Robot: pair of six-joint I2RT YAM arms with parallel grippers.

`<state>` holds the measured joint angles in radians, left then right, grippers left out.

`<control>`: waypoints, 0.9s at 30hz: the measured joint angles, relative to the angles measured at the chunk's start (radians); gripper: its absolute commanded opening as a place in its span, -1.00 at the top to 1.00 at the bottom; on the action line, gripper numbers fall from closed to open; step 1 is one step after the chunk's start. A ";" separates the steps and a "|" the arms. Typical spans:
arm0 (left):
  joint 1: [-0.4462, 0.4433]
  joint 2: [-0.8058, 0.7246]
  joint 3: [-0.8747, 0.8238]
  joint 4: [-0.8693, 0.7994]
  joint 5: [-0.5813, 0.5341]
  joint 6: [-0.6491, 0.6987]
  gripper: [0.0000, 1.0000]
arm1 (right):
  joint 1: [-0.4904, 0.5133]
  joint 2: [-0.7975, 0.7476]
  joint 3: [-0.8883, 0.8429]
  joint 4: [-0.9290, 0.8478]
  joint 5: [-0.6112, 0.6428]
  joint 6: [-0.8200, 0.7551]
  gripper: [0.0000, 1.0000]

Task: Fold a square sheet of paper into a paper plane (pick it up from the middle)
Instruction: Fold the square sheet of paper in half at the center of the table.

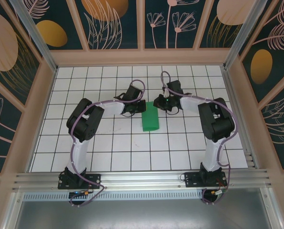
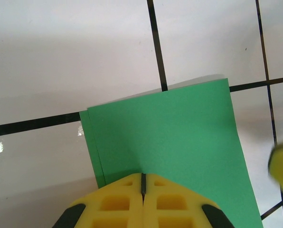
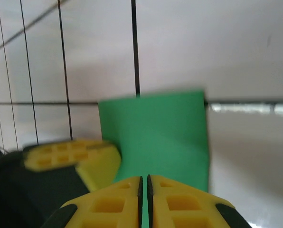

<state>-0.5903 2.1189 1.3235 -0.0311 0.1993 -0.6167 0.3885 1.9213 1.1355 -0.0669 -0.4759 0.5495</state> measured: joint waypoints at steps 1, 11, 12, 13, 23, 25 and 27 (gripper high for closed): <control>0.000 0.000 0.000 0.000 0.000 0.000 0.95 | 0.005 -0.011 -0.028 0.005 -0.005 0.000 0.71; 0.000 0.000 0.001 0.000 -0.003 0.000 0.95 | 0.016 -0.027 -0.150 0.055 -0.036 0.008 0.73; 0.000 0.000 0.001 0.000 -0.003 0.000 0.95 | 0.016 -0.028 -0.152 0.061 -0.040 0.008 0.73; 0.000 0.000 0.001 0.000 -0.003 0.000 0.95 | 0.015 -0.029 -0.154 0.064 -0.042 0.008 0.73; 0.000 0.000 0.001 0.000 -0.007 0.000 0.95 | 0.018 -0.134 -0.215 0.071 -0.085 0.009 0.72; 0.000 0.000 0.001 0.000 -0.007 0.000 0.94 | 0.020 -0.140 -0.232 0.072 -0.092 0.011 0.72; 0.000 0.000 0.001 0.000 -0.007 0.000 0.95 | 0.024 -0.140 -0.262 0.071 -0.094 0.012 0.72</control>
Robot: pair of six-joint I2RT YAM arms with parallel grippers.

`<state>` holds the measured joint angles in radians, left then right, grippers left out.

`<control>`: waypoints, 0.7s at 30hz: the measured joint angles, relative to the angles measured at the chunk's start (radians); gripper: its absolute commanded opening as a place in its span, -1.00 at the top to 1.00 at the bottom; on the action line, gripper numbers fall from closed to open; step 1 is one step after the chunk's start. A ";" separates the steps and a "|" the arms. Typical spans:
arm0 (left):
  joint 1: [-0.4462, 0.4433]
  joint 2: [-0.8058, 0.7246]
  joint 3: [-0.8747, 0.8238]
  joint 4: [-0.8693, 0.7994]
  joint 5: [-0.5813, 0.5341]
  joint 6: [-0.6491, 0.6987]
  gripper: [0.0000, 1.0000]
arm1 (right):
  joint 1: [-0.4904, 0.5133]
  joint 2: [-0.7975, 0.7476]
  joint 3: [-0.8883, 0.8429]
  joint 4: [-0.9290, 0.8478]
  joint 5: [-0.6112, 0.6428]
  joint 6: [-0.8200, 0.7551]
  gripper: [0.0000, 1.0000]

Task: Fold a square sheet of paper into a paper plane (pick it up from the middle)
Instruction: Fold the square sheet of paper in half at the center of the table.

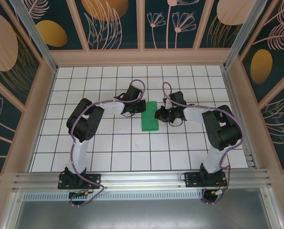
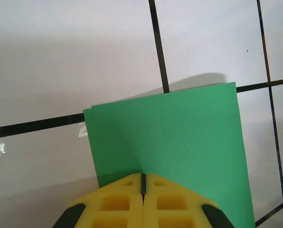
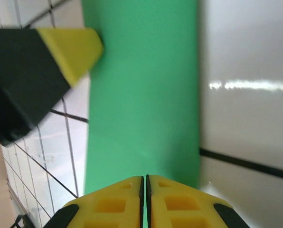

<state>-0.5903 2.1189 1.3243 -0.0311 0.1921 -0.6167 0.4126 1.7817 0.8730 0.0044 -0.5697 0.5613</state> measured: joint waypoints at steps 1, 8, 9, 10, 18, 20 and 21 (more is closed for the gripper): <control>0.000 0.000 0.000 0.000 0.000 0.000 0.95 | 0.002 0.000 -0.015 0.000 0.000 0.001 0.72; 0.000 0.000 0.000 0.000 -0.003 0.000 0.95 | 0.013 0.001 -0.045 -0.003 0.000 0.003 0.71; 0.000 0.000 0.000 0.000 -0.003 0.000 0.95 | 0.018 -0.001 -0.045 -0.004 0.000 0.003 0.71; 0.000 0.000 0.000 0.000 -0.003 0.000 0.94 | 0.023 -0.004 -0.045 -0.005 0.000 0.003 0.71; 0.000 -0.001 0.000 0.000 -0.018 0.000 0.95 | 0.059 -0.047 -0.074 -0.007 0.003 0.006 0.71; 0.000 -0.001 0.000 0.000 -0.018 0.000 0.95 | 0.061 -0.045 -0.100 -0.008 0.006 0.014 0.72; 0.000 -0.001 0.000 0.000 -0.018 0.000 0.94 | 0.060 -0.045 -0.107 0.002 0.005 0.019 0.72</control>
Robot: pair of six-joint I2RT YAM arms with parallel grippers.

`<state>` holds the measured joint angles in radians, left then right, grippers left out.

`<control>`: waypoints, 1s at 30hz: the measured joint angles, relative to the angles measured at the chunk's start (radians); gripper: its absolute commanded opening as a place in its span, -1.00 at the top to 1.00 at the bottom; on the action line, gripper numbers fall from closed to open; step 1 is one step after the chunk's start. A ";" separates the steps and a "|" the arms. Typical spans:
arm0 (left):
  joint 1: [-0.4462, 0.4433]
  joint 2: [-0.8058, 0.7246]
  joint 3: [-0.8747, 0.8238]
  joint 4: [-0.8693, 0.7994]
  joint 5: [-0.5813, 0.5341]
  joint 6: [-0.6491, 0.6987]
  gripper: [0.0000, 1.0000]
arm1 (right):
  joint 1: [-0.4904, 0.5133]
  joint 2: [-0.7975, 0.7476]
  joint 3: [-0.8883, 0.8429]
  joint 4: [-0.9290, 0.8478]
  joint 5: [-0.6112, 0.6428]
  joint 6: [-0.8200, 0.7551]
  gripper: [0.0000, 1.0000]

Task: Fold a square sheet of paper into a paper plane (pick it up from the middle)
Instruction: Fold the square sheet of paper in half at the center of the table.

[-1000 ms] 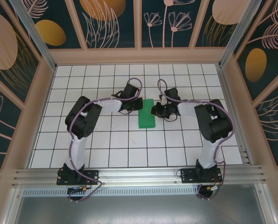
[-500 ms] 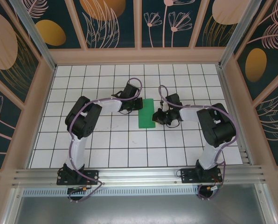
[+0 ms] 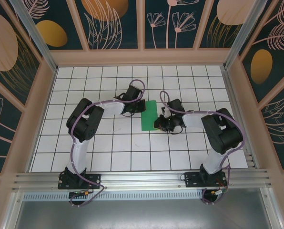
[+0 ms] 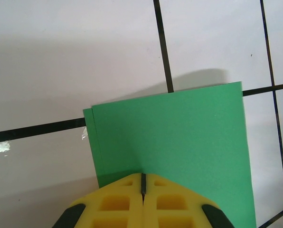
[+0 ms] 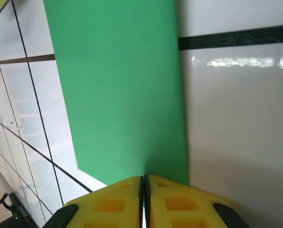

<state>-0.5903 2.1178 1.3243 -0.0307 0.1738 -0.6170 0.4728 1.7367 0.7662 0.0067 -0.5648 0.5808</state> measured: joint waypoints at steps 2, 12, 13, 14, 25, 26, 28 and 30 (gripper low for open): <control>0.000 0.000 0.000 0.000 -0.001 0.000 0.94 | 0.002 0.000 -0.001 0.007 0.001 0.004 0.72; 0.000 -0.009 0.017 -0.045 -0.023 -0.006 0.56 | 0.084 0.014 0.002 0.054 0.015 0.080 0.72; 0.000 -0.017 0.017 -0.055 -0.031 -0.009 0.51 | 0.095 0.018 0.004 0.067 0.020 0.097 0.72; 0.001 -0.026 0.016 -0.064 -0.042 -0.013 0.47 | 0.105 0.024 0.007 0.080 0.025 0.115 0.72; 0.011 -0.284 -0.173 -0.005 -0.124 -0.108 0.42 | 0.140 0.030 0.068 0.152 0.074 0.217 0.66; 0.011 -0.307 -0.197 0.003 -0.126 -0.120 0.42 | 0.129 0.026 0.084 0.148 0.075 0.211 0.65; 0.011 -0.341 -0.237 0.026 -0.127 -0.140 0.42 | 0.105 0.024 0.121 0.138 0.078 0.194 0.65; 0.011 -0.364 -0.266 0.044 -0.122 -0.157 0.41 | 0.086 0.026 0.164 0.116 0.079 0.171 0.65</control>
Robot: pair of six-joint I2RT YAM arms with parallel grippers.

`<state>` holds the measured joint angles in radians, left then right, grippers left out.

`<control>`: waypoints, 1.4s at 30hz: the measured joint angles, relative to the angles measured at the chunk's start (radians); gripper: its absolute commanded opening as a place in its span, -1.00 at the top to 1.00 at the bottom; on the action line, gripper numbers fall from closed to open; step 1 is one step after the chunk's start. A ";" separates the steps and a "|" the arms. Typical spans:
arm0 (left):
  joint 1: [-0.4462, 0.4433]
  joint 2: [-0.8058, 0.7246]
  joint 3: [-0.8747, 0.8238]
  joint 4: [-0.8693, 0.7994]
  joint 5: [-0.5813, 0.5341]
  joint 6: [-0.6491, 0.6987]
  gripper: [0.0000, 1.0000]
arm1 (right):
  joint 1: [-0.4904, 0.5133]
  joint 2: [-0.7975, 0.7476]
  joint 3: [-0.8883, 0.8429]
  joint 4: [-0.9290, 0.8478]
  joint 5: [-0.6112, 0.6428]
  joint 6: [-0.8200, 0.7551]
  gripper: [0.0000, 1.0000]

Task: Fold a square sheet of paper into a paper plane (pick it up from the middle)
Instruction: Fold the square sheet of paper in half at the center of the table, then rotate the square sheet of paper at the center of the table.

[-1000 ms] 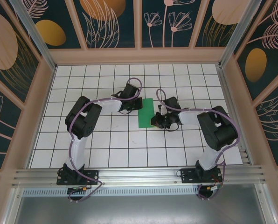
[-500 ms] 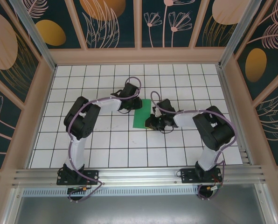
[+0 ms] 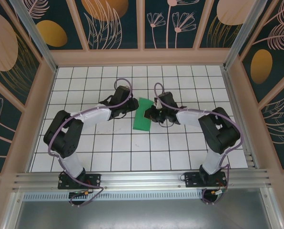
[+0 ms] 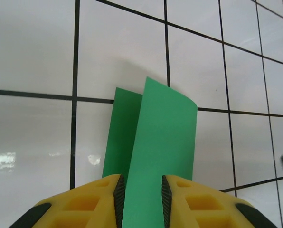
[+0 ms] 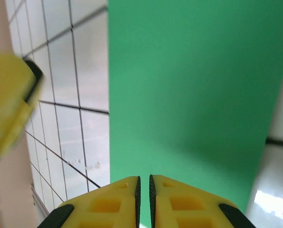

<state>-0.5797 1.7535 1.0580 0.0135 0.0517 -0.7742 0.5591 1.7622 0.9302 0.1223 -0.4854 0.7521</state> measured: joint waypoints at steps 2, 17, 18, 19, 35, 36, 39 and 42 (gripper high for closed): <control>0.000 -0.014 -0.026 0.022 0.017 -0.017 0.40 | -0.014 0.016 0.055 -0.025 0.008 -0.031 0.65; 0.000 -0.086 -0.189 0.156 0.164 -0.128 0.40 | -0.058 0.298 0.336 -0.171 0.124 -0.144 0.67; 0.000 -0.089 -0.192 0.161 0.170 -0.132 0.41 | -0.058 0.298 0.336 -0.179 0.134 -0.143 0.67; 0.000 -0.093 -0.195 0.170 0.177 -0.138 0.41 | -0.058 0.298 0.335 -0.187 0.148 -0.140 0.68; -0.116 0.023 -0.180 0.246 0.272 -0.174 0.57 | -0.058 0.153 0.105 -0.056 0.304 0.077 0.69; -0.126 0.042 -0.172 0.245 0.278 -0.174 0.60 | -0.058 0.153 0.103 -0.051 0.305 0.083 0.69; -0.153 0.085 -0.148 0.241 0.287 -0.174 0.65 | -0.058 0.150 0.101 -0.050 0.305 0.094 0.68; -0.171 0.106 -0.135 0.236 0.290 -0.174 0.71 | -0.059 0.146 0.101 -0.050 0.301 0.094 0.67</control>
<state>-0.7506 1.8595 0.9230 0.2497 0.3416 -0.9482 0.5003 1.9083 1.0313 0.0723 -0.1848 0.8459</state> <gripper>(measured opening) 0.159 0.162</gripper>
